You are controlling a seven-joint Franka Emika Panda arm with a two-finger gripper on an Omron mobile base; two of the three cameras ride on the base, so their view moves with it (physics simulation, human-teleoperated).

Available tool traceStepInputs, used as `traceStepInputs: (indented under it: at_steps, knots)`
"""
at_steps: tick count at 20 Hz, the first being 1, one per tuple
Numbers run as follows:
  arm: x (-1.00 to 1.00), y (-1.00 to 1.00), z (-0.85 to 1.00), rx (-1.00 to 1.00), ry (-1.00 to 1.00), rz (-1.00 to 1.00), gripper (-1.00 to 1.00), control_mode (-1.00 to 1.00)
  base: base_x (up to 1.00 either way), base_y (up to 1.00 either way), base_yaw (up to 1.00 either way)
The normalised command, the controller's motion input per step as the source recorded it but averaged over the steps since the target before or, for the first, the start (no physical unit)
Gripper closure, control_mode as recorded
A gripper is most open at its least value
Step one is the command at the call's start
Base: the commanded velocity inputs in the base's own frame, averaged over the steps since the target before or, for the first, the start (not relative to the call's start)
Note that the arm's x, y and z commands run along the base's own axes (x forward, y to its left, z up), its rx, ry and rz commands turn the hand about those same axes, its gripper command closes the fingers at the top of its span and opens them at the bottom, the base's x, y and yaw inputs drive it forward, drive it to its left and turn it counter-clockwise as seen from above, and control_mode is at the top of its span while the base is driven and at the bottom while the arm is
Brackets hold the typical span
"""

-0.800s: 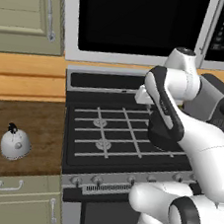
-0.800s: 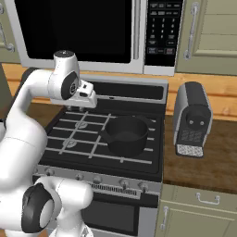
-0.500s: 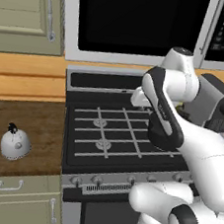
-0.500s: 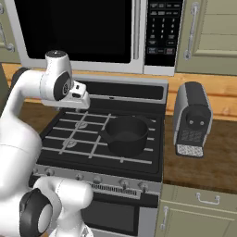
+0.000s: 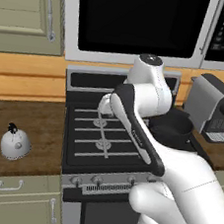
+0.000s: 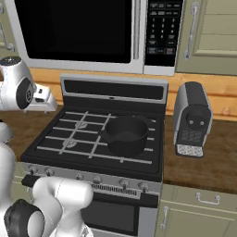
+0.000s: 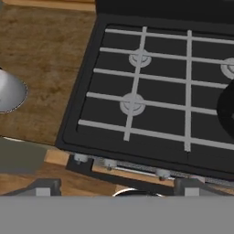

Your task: Pick the kettle from the counter and place it on a stove burner. Then turn the burner on.

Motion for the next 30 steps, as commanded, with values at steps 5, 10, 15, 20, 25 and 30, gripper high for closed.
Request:
traceStepInputs:
  at_steps: [5,10,15,20,25,30]
  knots:
    - [-0.13,1.00,0.00,-0.01,-0.08,0.03,-1.00,-1.00,0.00,0.00,0.00]
    - [0.00,1.00,-0.02,-0.05,-0.06,0.00,-1.00,-1.00,0.00,0.00,0.00]
    - [0.00,1.00,-0.22,-0.17,0.00,0.00,-1.00,-1.00,0.00,0.00,0.00]
    - [0.16,1.00,-0.47,-0.08,0.02,0.00,-1.00,-1.00,0.00,0.00,0.00]
    - [0.55,1.00,-0.60,-0.05,0.12,0.00,-1.00,-1.00,0.00,0.00,0.00]
    - [0.78,0.87,-0.45,-0.03,0.15,0.00,-1.00,-1.00,0.00,0.00,0.00]
